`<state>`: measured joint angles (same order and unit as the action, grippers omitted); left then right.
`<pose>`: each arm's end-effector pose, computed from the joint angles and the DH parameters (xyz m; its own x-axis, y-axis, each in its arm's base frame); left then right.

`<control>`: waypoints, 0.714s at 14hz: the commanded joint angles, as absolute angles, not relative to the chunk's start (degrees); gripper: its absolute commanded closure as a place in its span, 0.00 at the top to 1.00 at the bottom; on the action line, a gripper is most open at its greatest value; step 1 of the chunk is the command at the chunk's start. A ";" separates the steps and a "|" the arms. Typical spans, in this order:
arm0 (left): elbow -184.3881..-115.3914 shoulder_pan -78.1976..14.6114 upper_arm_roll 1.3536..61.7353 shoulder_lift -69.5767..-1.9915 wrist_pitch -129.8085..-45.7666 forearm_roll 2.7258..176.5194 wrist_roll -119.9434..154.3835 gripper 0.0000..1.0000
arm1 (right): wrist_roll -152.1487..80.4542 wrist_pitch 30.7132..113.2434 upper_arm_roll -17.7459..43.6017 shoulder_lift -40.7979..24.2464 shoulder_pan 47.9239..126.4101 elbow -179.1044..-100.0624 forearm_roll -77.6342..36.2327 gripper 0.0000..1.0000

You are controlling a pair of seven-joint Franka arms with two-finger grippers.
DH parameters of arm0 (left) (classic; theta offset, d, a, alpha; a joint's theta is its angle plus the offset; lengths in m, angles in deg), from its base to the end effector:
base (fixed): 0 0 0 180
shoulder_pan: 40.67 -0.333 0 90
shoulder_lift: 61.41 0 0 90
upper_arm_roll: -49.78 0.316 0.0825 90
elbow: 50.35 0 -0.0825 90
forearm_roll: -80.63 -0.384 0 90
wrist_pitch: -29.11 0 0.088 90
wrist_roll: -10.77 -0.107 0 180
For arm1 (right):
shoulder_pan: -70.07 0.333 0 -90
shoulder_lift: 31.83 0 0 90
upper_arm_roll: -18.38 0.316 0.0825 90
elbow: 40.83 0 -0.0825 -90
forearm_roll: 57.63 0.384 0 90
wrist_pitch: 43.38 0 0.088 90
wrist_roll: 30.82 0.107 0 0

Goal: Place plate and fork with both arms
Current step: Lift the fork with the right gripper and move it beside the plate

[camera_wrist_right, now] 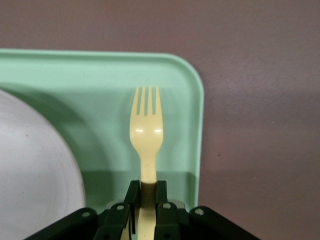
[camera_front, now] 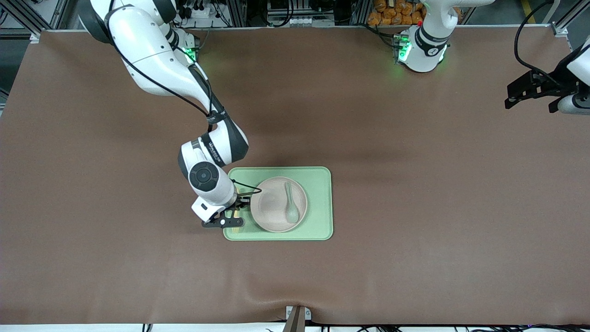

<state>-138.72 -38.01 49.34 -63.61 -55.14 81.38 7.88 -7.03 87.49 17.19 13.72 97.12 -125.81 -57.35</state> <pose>0.5314 -0.0304 0.6500 0.9939 -0.1056 -0.0328 -0.1052 -0.9943 0.0144 0.6445 0.3153 0.2022 0.9992 0.0392 0.0100 0.0392 -0.9992 0.0077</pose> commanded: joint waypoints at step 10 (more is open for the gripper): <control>-137.98 -38.03 48.99 -63.34 -55.35 80.72 8.66 1.00 | -5.24 86.54 17.41 10.80 96.53 -125.91 -57.20 1.00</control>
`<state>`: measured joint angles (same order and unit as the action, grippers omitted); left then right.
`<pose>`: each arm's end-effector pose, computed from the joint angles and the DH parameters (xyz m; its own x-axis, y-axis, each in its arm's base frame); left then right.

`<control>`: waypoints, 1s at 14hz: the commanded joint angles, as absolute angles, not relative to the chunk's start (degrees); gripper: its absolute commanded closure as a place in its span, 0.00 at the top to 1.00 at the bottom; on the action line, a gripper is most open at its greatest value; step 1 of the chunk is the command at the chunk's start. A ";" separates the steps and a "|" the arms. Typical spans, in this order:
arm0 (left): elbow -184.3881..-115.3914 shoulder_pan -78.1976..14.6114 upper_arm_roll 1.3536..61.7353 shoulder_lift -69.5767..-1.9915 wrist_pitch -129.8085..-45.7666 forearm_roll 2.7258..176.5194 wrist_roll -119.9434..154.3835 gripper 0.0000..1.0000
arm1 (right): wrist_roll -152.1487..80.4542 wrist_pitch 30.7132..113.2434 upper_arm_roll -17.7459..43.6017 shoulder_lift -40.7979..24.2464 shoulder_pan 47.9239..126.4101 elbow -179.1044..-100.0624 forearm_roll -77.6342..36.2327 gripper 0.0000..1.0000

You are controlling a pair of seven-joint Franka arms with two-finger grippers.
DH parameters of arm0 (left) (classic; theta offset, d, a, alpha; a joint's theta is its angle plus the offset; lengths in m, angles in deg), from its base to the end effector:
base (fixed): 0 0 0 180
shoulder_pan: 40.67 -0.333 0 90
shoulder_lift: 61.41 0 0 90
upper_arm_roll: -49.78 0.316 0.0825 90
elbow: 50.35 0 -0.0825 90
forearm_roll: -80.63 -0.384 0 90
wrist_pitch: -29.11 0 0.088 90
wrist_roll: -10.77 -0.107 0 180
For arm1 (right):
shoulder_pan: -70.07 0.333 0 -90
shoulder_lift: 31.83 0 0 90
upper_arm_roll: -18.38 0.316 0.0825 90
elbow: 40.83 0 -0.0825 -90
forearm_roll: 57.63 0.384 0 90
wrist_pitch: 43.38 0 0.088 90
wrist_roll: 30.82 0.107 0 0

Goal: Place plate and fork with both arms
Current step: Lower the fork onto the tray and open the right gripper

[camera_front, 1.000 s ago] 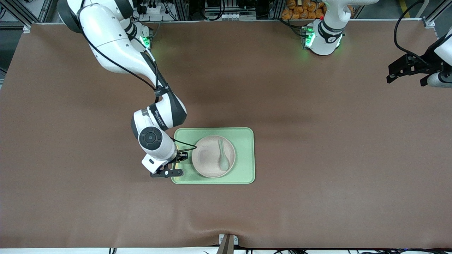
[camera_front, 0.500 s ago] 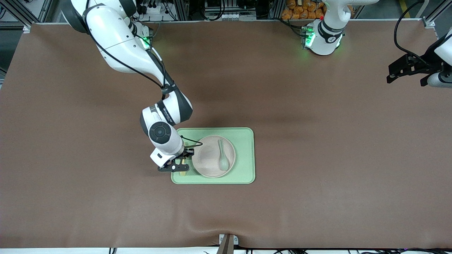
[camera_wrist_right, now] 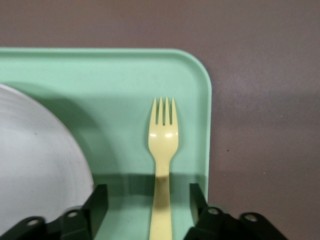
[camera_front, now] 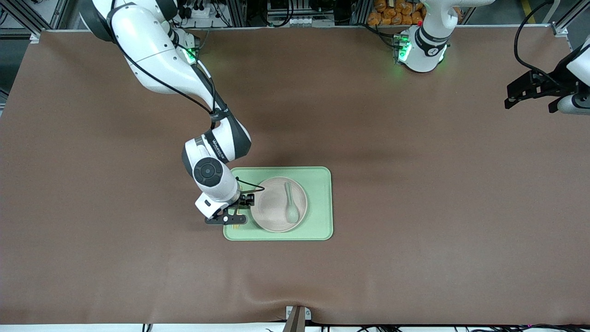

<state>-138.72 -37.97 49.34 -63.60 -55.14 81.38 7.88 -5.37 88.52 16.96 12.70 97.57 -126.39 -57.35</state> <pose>0.5315 -0.0308 0.6499 0.9938 -0.1063 -0.0330 -0.1059 -0.9943 0.0144 0.6441 0.3187 0.2122 0.9993 0.0151 0.0346 0.0152 -0.9999 -0.0013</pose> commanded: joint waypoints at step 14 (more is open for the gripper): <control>-138.07 -38.12 48.99 -63.34 -55.35 80.54 8.40 1.00 | -23.33 57.01 17.06 -6.33 77.64 -117.12 -56.93 1.00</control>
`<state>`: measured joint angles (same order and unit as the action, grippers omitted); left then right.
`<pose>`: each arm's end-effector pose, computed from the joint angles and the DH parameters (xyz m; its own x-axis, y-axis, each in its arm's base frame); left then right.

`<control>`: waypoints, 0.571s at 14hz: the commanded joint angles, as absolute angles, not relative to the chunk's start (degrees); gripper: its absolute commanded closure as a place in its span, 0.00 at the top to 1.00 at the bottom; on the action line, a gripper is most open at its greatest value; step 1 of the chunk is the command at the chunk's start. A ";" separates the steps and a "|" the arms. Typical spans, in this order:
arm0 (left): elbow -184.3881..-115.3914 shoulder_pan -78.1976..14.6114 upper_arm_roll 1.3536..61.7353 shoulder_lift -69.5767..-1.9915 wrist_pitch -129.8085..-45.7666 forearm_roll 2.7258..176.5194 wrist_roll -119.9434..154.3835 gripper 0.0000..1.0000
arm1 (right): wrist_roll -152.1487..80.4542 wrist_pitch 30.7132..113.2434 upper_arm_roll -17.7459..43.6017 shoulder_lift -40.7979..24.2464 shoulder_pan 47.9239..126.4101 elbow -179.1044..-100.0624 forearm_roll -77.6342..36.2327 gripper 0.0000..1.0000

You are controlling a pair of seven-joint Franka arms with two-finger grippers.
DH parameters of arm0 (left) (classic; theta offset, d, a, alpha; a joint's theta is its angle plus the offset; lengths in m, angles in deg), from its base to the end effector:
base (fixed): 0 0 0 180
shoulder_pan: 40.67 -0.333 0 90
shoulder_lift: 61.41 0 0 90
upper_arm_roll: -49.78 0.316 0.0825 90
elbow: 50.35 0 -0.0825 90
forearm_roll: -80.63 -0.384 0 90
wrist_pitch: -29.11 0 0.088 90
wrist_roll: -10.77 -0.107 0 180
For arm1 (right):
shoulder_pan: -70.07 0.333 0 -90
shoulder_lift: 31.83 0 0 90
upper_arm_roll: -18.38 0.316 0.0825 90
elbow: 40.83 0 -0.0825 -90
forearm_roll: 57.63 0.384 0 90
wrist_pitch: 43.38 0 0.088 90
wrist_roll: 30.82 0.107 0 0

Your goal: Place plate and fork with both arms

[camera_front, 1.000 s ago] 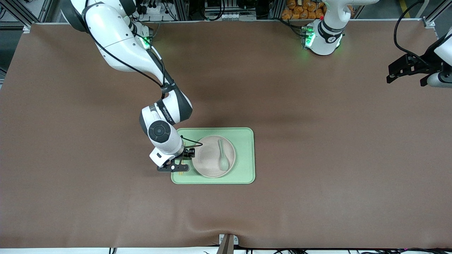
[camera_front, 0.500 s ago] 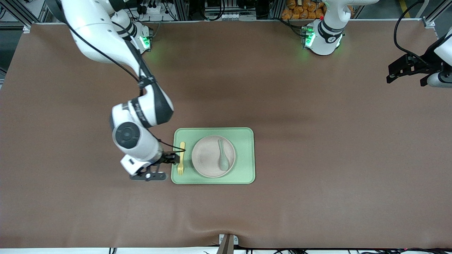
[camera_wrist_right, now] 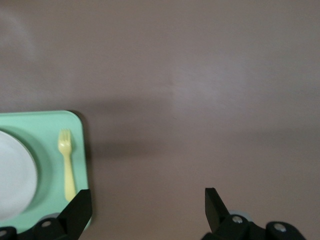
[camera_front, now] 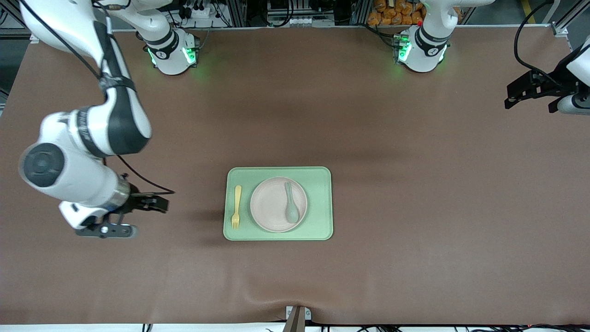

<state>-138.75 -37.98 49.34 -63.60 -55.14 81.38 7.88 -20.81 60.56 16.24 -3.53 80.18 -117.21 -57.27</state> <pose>0.5315 -0.0307 0.6497 0.9938 -0.1061 -0.0335 -0.1057 -0.9943 0.0145 0.6938 0.1029 0.4467 0.9994 -0.0329 -0.0104 -0.0327 -0.9994 0.0136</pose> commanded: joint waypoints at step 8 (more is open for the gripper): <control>-137.98 -38.03 48.99 -63.08 -55.35 80.54 8.57 1.00 | -35.83 52.15 16.97 -22.66 68.31 -125.79 -56.49 1.00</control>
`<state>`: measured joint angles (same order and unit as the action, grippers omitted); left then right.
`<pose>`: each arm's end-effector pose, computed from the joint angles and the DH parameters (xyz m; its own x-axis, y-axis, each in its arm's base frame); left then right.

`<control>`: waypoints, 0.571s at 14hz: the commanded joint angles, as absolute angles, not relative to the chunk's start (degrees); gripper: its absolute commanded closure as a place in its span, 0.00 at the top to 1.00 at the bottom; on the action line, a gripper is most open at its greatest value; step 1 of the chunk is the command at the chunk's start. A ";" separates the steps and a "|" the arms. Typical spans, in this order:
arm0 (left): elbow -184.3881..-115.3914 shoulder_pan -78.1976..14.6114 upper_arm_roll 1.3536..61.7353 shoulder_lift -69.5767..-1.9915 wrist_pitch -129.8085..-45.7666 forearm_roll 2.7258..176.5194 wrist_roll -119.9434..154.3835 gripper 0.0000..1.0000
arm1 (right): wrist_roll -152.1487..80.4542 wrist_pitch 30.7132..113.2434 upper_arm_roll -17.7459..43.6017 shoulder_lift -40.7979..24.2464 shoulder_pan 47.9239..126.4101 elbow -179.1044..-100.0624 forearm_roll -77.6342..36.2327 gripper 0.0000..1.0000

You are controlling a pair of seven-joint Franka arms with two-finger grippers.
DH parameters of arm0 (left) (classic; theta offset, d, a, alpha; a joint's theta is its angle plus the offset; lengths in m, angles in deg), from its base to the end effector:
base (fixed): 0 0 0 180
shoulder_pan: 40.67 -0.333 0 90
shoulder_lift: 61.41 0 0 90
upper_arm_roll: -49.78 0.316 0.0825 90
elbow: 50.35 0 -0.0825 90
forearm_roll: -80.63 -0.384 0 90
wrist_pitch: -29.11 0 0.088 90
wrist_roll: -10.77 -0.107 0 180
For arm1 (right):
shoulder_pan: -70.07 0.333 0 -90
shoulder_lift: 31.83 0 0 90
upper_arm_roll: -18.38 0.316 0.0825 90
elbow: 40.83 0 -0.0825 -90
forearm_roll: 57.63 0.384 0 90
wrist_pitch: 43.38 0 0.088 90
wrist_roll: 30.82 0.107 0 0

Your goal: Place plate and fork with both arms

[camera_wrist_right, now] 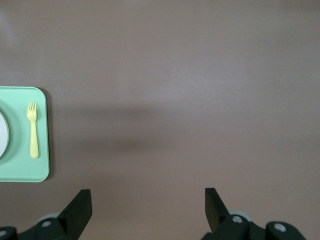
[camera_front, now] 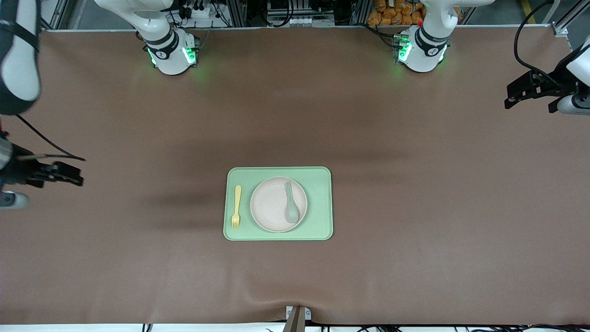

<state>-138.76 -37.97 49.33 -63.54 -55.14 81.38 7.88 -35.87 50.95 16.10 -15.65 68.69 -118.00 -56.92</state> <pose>0.5318 -0.0309 0.6490 0.9937 -0.1065 -0.0347 -0.1060 -0.9943 0.0145 0.6442 -0.0363 0.5681 0.9995 0.0251 0.0174 0.0251 -0.9997 0.0002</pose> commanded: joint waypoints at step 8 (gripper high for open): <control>-137.98 -38.03 48.99 -63.16 -55.35 80.45 8.57 1.00 | -25.28 54.79 17.41 -32.36 70.24 -137.76 -56.58 1.00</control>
<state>-138.74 -37.97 49.33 -63.50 -55.14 81.38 7.88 -26.58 51.99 17.30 -29.99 69.62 -132.94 -56.79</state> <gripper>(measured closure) 0.000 0.000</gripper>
